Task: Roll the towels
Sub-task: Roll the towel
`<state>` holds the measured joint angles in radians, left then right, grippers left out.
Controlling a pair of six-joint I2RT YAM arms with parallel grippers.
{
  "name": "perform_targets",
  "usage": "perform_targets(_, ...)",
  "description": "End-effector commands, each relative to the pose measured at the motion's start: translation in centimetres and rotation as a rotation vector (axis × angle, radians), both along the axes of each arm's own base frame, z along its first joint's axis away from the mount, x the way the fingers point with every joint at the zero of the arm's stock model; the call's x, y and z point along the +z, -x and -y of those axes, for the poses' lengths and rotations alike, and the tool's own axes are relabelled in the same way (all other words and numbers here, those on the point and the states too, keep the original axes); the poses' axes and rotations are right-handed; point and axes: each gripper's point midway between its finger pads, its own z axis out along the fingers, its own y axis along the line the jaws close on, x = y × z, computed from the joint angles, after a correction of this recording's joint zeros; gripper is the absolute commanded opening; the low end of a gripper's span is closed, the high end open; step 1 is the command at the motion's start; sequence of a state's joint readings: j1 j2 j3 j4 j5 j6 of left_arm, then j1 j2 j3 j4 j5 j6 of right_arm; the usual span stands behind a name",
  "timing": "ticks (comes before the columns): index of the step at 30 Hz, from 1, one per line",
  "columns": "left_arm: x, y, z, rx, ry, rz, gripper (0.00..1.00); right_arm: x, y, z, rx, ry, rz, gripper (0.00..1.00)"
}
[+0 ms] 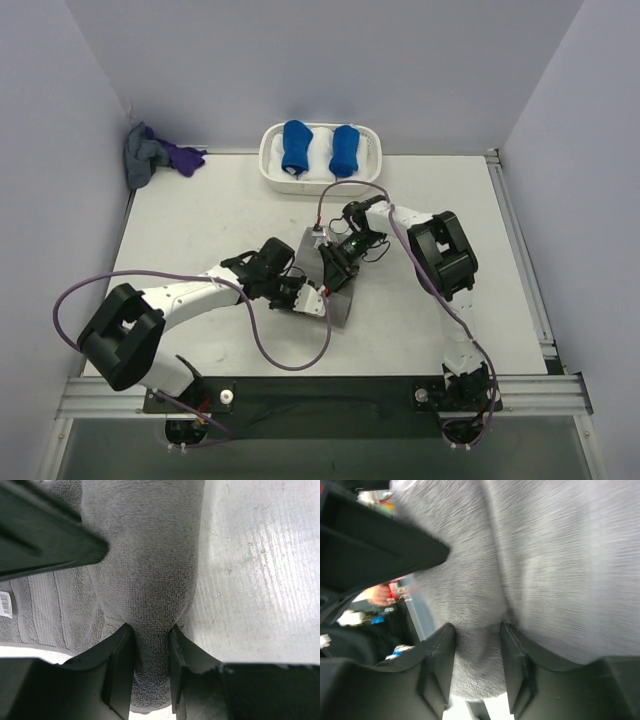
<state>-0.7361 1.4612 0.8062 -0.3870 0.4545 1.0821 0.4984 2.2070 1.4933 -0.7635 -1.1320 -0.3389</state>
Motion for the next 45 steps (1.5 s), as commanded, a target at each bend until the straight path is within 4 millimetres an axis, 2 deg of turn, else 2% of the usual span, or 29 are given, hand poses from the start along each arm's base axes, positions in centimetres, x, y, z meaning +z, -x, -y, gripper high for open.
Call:
perform_targets(1,-2.1,3.9,-2.4,0.019,-0.149,-0.160,0.13,-0.6,-4.9,1.9,-0.073,0.155,0.140,0.44)
perform_targets(5,-2.0,4.3,-3.2,0.085,-0.185,-0.196,0.10,-0.7,-7.3,2.8,-0.122,0.266,0.219,0.45)
perform_targets(8,-1.5,4.6,-3.1,0.104,-0.179,-0.205,0.10,-2.3,-8.0,3.0,-0.116,0.350,0.240,0.45)
perform_targets(10,-1.4,5.2,-3.1,0.115,-0.196,-0.238,0.09,-3.7,-7.8,2.4,-0.080,0.377,0.242,0.42)
perform_targets(14,-0.7,6.0,-2.2,0.120,-0.208,-0.331,0.09,-5.4,-8.1,0.8,-0.034,0.405,0.262,0.40)
perform_targets(18,-2.2,6.5,-2.4,0.166,-0.267,-0.448,0.10,-5.2,-10.5,-0.9,-0.062,0.384,0.297,0.38)
perform_targets(21,-3.0,6.6,-2.3,0.201,-0.278,-0.534,0.11,-4.8,-11.6,-0.5,-0.092,0.394,0.312,0.38)
perform_targets(24,-3.4,5.8,-2.4,0.250,-0.258,-0.606,0.11,-3.2,-12.6,1.0,-0.138,0.396,0.335,0.40)
perform_targets(25,-3.1,5.0,-2.5,0.277,-0.241,-0.627,0.11,-1.8,-13.0,1.4,-0.160,0.391,0.358,0.42)
perform_targets(27,-3.3,4.6,-2.5,0.301,-0.225,-0.694,0.12,-0.2,-13.7,2.7,-0.207,0.384,0.369,0.44)
perform_targets(28,-3.0,4.2,-2.4,0.307,-0.219,-0.714,0.13,1.7,-14.1,3.1,-0.229,0.370,0.401,0.45)
perform_targets(29,-2.8,3.7,-2.6,0.327,-0.201,-0.746,0.13,2.2,-14.2,4.0,-0.253,0.370,0.400,0.47)
perform_targets(30,-3.2,4.0,-2.9,0.338,-0.223,-0.795,0.14,4.3,-14.3,4.3,-0.274,0.345,0.433,0.49)
perform_targets(31,-3.2,3.7,-2.9,0.343,-0.222,-0.814,0.15,5.1,-14.3,4.7,-0.287,0.337,0.444,0.50)
perform_targets(32,-2.9,2.9,-2.6,0.349,-0.212,-0.817,0.15,5.6,-14.0,5.1,-0.296,0.331,0.444,0.56)
perform_targets(33,-3.3,2.9,-2.7,0.358,-0.232,-0.852,0.15,7.1,-14.0,5.7,-0.315,0.315,0.467,0.60)
perform_targets(36,-3.3,1.8,-2.3,0.362,-0.233,-0.870,0.15,8.9,-13.4,6.9,-0.348,0.292,0.473,0.67)
perform_targets(41,-3.5,0.9,-1.9,0.376,-0.260,-0.890,0.17,11.7,-11.9,9.0,-0.373,0.220,0.531,0.62)
perform_targets(42,-3.9,0.5,-1.7,0.387,-0.279,-0.908,0.17,12.2,-10.5,9.4,-0.370,0.197,0.543,0.61)
perform_targets(44,-4.5,0.0,-1.8,0.419,-0.321,-0.924,0.17,12.7,-9.6,9.7,-0.347,0.165,0.598,0.60)
perform_targets(45,-4.9,-0.5,-1.6,0.428,-0.346,-0.945,0.17,13.7,-8.6,9.8,-0.341,0.143,0.637,0.59)
